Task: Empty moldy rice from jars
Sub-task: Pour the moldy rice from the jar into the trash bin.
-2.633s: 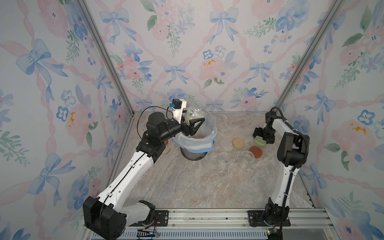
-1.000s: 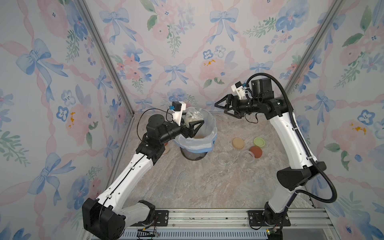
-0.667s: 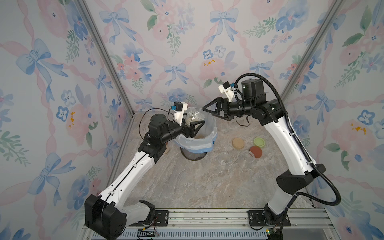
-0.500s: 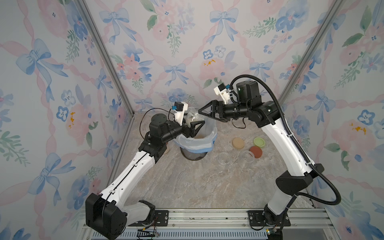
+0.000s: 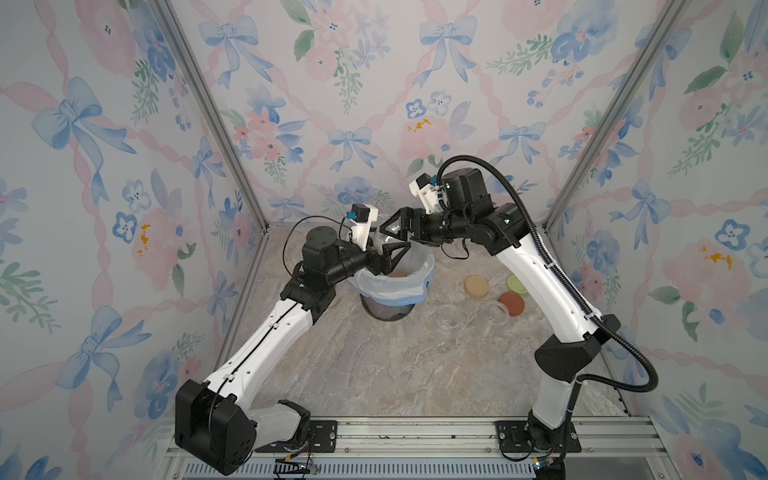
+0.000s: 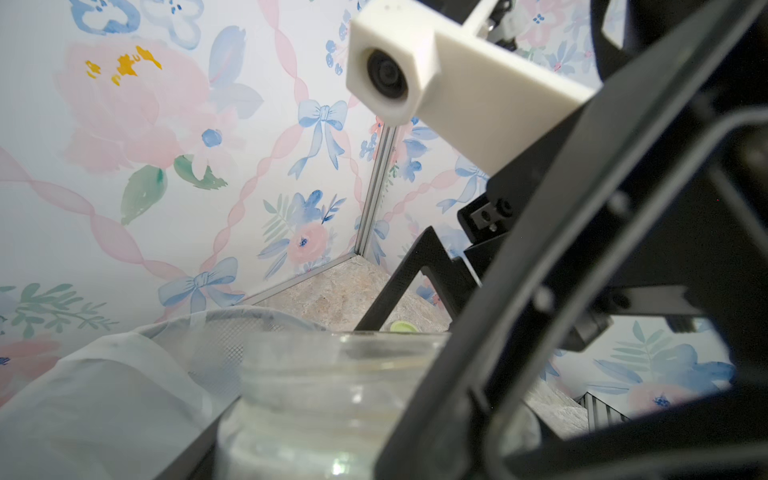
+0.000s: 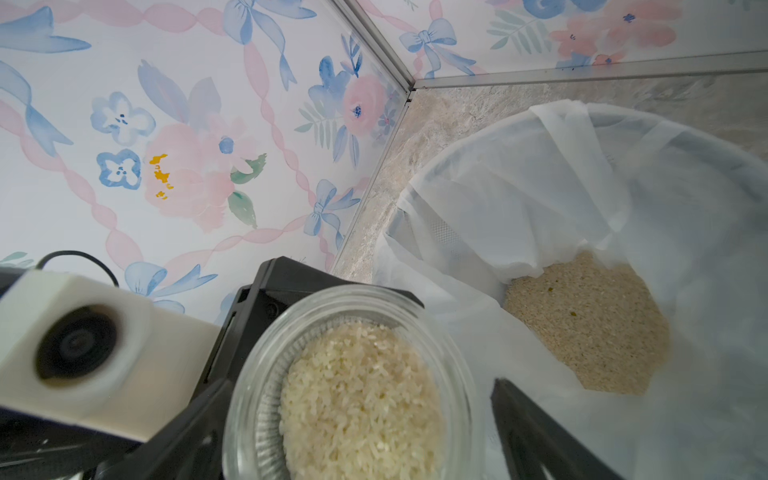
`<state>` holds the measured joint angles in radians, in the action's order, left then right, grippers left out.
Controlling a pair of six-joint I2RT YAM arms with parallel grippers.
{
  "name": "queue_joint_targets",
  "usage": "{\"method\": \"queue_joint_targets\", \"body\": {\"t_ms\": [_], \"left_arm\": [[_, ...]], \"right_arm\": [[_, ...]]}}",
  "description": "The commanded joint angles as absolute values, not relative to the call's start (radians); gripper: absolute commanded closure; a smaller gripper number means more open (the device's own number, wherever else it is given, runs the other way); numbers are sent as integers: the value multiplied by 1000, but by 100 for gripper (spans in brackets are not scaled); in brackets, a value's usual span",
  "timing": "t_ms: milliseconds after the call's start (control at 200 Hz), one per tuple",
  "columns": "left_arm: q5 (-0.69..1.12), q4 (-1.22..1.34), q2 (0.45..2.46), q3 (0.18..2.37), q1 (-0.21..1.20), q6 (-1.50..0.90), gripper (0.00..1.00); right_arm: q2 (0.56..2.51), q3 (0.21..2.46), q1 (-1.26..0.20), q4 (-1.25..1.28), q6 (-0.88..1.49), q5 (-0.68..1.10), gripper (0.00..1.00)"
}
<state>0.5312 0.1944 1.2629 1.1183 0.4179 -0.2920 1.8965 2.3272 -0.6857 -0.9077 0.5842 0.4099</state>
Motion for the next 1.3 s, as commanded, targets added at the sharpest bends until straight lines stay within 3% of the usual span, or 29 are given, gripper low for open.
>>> {"method": "queue_joint_targets", "body": {"t_ms": [0, 160, 295, 340, 450, 525, 600, 665, 715, 780, 895, 1080, 1295], "left_arm": [[544, 278, 1264, 1159, 414, -281, 100], [540, 284, 1269, 1160, 414, -276, 100], [534, 293, 1273, 1161, 413, -275, 100], [530, 296, 1273, 1161, 413, -273, 100], [516, 305, 1276, 1164, 413, -266, 100], [507, 313, 1277, 1165, 411, -264, 100], [502, 321, 1280, 1163, 411, -262, 85], [497, 334, 1281, 1157, 411, -262, 62], [495, 347, 1283, 1152, 410, -262, 52], [493, 357, 1288, 1149, 410, -262, 30], [488, 371, 1298, 1146, 410, -261, 3], [472, 489, 1299, 1099, 410, -284, 2], [426, 828, 1287, 980, 409, -381, 2]], "right_arm": [[1916, 2357, -698, -916, 583, 393, 2], [1926, 2358, -697, -922, 581, 400, 7], [1930, 2357, -696, -927, 580, 413, 25], [1931, 2358, -695, -928, 577, 419, 35], [1935, 2372, -688, -928, 588, 432, 71], [1942, 2397, -680, -927, 604, 453, 89], [1956, 2430, -671, -920, 642, 485, 99], [1965, 2450, -663, -900, 690, 519, 100], [1967, 2460, -657, -882, 722, 533, 100], [1964, 2458, -650, -846, 764, 557, 100], [1959, 2453, -633, -783, 840, 597, 100], [1951, 2426, -624, -659, 957, 675, 100], [1932, 2363, -623, -528, 1069, 733, 100]]}}
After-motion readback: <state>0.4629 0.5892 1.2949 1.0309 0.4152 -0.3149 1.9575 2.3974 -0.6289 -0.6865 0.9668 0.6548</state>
